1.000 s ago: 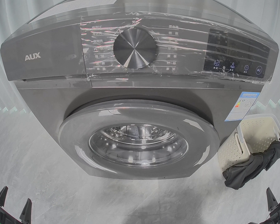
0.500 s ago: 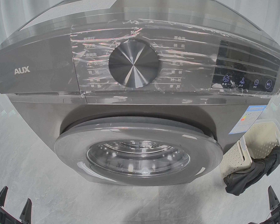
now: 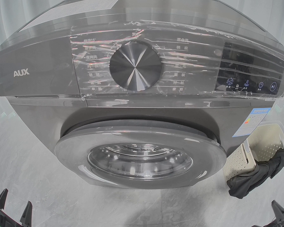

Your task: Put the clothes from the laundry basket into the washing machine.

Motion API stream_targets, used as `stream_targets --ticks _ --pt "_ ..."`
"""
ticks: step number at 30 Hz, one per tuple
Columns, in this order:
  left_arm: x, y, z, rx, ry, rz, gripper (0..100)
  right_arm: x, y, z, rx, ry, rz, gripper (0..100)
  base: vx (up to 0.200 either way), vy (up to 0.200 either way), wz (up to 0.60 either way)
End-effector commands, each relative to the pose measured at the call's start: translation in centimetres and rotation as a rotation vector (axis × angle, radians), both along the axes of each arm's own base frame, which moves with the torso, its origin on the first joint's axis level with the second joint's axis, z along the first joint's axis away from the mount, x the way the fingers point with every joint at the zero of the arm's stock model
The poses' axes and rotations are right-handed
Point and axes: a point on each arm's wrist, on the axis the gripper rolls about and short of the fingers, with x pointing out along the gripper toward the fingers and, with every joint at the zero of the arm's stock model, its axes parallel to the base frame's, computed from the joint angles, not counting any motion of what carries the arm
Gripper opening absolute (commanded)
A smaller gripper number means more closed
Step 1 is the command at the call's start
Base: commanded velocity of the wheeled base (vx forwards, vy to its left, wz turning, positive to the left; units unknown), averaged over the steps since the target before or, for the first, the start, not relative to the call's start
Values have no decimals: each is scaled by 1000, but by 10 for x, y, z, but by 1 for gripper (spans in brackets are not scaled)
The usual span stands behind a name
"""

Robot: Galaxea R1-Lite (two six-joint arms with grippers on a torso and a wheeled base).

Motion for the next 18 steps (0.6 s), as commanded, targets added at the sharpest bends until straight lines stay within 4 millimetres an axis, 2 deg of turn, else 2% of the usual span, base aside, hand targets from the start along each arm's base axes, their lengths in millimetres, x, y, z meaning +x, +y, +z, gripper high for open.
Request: stream_targets --ticks 1,5,7,8,12,18 --pt "0 0 -5 0 -2 0 100 23 3 1 -30 193 172 100 0 0 0" --pt "0 0 -5 0 -1 -2 100 43 6 13 -2 270 325 100 0 0 0" --pt "0 0 -5 0 -1 -2 100 48 6 14 -1 281 330 100 0 0 0" --pt "0 0 -5 1 -2 0 100 62 6 20 0 304 335 100 0 0 0" --pt "0 0 -5 1 -1 -2 100 85 7 28 -6 328 340 100 0 0 0" --pt "0 0 -5 1 -2 -2 100 105 12 35 11 368 347 100 0 0 0"
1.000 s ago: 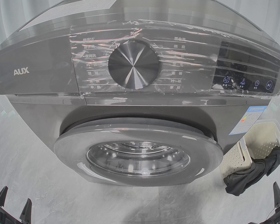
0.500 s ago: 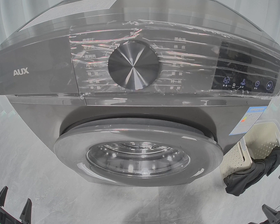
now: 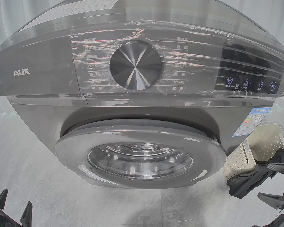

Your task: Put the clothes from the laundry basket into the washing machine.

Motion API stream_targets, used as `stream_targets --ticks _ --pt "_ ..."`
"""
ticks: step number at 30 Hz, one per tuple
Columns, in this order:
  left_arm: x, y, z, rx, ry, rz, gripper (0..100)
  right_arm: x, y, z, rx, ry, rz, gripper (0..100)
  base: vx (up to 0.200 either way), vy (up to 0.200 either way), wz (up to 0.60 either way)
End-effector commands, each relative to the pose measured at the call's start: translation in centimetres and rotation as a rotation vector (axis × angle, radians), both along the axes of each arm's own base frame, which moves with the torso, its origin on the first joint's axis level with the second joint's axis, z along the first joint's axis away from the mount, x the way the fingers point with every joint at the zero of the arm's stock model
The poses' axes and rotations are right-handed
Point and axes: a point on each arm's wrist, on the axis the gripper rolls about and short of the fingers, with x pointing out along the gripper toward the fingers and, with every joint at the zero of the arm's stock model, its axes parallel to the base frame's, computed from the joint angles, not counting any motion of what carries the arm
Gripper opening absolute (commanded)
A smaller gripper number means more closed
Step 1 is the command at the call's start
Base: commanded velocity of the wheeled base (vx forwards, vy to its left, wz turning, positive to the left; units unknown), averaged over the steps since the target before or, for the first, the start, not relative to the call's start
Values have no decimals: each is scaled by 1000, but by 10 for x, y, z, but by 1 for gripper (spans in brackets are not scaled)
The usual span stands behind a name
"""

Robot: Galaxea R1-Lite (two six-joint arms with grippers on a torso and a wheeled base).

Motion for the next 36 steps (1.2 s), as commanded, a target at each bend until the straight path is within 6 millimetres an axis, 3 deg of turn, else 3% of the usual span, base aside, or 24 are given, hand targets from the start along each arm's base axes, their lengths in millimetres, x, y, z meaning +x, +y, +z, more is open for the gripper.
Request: stream_targets --ticks 1,7,13,19,36 --pt "0 0 -5 0 -1 0 100 34 7 5 12 121 3 100 0 0 0" --pt "0 0 -5 0 -1 0 100 54 27 12 105 178 -17 100 0 0 0" --pt "0 0 -4 0 -3 0 100 72 49 3 65 207 -27 100 0 0 0" --pt "0 0 -4 0 -3 0 100 85 53 10 77 174 -51 100 0 0 0" --pt "0 0 -4 -2 -3 0 100 121 69 -8 47 221 -66 100 0 0 0"
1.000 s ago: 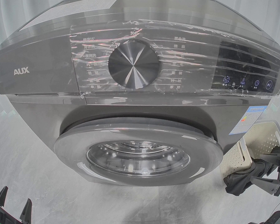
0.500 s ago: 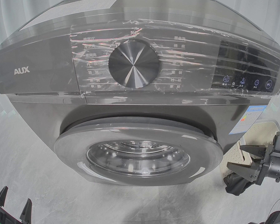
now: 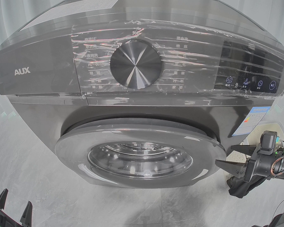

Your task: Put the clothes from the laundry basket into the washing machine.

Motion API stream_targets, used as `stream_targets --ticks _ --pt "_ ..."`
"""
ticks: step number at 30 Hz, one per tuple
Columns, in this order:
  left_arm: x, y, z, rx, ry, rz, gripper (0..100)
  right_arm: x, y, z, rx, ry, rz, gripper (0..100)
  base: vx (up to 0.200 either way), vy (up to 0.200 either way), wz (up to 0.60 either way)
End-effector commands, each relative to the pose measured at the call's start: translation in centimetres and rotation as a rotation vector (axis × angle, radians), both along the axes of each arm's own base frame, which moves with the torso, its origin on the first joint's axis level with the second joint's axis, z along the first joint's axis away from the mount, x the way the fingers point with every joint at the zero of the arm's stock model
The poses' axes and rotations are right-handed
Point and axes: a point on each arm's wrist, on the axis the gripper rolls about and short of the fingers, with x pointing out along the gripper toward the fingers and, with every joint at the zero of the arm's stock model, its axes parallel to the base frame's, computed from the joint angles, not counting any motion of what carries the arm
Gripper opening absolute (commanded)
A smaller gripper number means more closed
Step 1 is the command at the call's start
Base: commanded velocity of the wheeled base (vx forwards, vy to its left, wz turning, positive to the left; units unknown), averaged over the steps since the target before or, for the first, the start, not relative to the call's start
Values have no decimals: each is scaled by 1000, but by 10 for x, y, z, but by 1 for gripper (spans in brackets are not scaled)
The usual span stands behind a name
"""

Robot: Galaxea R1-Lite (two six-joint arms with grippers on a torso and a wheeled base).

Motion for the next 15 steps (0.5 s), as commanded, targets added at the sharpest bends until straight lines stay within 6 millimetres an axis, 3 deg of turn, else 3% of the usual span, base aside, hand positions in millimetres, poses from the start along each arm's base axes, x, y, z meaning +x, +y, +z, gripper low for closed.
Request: stream_targets --ticks 1,10,15 --pt "0 0 -4 -1 -3 0 100 9 5 -8 -20 43 2 100 0 0 0" --pt "0 0 -4 -1 -3 0 100 22 18 -17 -19 36 30 100 0 0 0" --pt "0 0 -5 -1 -2 0 100 19 23 -20 -25 43 41 100 0 0 0"
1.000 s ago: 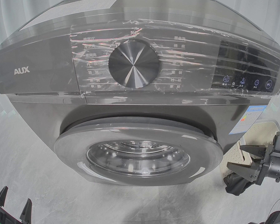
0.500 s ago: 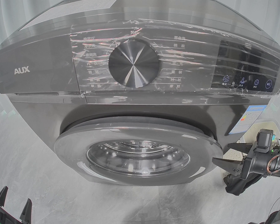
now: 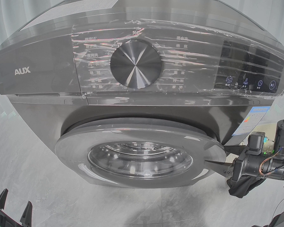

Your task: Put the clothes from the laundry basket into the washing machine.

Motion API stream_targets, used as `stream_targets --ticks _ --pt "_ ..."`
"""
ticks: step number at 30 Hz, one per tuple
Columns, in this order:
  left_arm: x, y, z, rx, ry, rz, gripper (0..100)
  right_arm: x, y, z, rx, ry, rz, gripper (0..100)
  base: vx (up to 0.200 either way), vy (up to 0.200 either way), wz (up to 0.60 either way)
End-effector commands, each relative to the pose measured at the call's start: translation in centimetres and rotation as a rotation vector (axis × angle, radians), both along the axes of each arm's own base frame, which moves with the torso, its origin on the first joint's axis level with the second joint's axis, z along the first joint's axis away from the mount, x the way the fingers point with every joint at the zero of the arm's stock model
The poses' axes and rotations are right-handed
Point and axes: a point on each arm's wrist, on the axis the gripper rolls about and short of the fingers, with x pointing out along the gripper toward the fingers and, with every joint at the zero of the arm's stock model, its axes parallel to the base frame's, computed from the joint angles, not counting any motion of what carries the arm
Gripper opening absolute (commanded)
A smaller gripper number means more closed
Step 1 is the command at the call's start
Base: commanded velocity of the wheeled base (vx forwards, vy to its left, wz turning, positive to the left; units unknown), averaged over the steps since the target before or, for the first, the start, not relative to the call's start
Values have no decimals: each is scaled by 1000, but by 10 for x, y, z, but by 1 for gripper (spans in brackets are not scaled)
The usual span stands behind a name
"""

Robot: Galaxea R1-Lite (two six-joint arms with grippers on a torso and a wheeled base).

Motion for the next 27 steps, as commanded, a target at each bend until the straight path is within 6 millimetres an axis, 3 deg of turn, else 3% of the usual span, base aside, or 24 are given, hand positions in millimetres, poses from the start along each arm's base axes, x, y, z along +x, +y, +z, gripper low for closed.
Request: stream_targets --ticks 1,10,18,27 --pt "0 0 -4 0 -3 0 100 -2 6 -8 -17 32 18 100 0 0 0" --pt "0 0 -5 0 -2 0 100 -25 -1 -17 -32 53 48 100 0 0 0" --pt "0 0 -4 0 -3 0 100 -17 3 -8 -13 22 43 100 -150 0 0" --pt "0 0 -4 0 -3 0 100 -10 9 -10 -22 38 49 100 0 0 0"
